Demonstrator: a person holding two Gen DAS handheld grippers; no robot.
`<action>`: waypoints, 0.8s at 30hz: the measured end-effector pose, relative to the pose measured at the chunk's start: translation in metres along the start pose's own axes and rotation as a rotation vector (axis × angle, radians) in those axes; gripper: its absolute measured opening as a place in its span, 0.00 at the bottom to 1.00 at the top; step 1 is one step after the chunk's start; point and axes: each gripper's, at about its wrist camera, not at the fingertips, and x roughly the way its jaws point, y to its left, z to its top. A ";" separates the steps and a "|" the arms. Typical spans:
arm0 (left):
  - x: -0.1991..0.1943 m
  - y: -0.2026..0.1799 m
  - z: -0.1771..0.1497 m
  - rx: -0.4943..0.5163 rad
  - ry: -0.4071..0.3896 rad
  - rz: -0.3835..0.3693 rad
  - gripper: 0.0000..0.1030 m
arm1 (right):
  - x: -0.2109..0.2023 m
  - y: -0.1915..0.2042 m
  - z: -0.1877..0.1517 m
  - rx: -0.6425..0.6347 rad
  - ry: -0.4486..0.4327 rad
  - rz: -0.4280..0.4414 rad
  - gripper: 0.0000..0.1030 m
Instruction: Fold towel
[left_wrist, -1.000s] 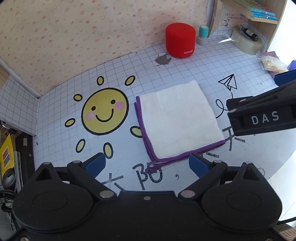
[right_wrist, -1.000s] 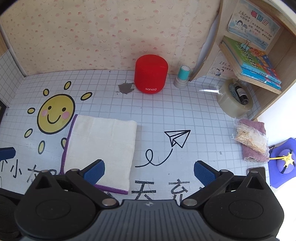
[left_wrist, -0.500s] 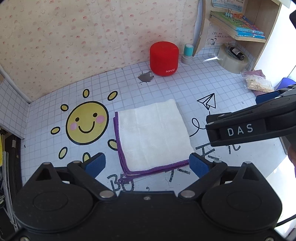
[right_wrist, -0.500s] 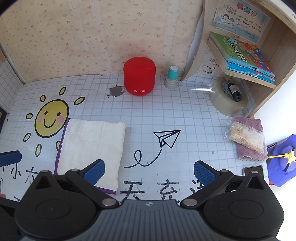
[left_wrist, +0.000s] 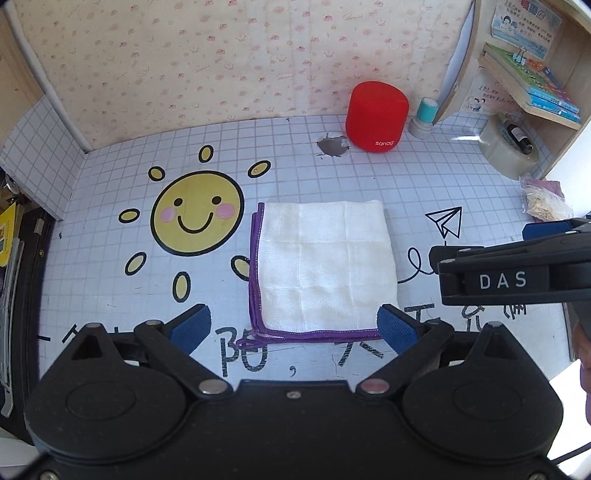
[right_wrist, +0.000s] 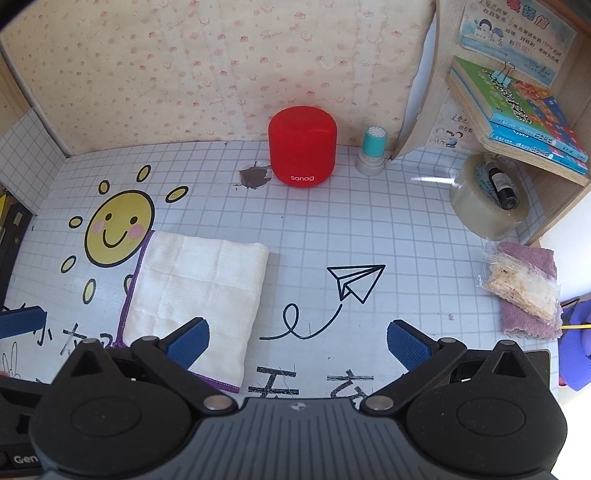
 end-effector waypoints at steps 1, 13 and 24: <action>0.000 -0.002 -0.001 0.004 0.001 0.001 0.94 | 0.001 0.002 0.000 -0.007 -0.003 -0.003 1.00; -0.005 -0.012 -0.009 0.029 0.003 0.034 0.94 | 0.007 0.019 -0.004 -0.080 0.009 0.012 1.00; -0.006 -0.017 -0.013 0.027 0.016 0.017 0.94 | 0.003 0.017 -0.009 -0.080 0.000 0.007 1.00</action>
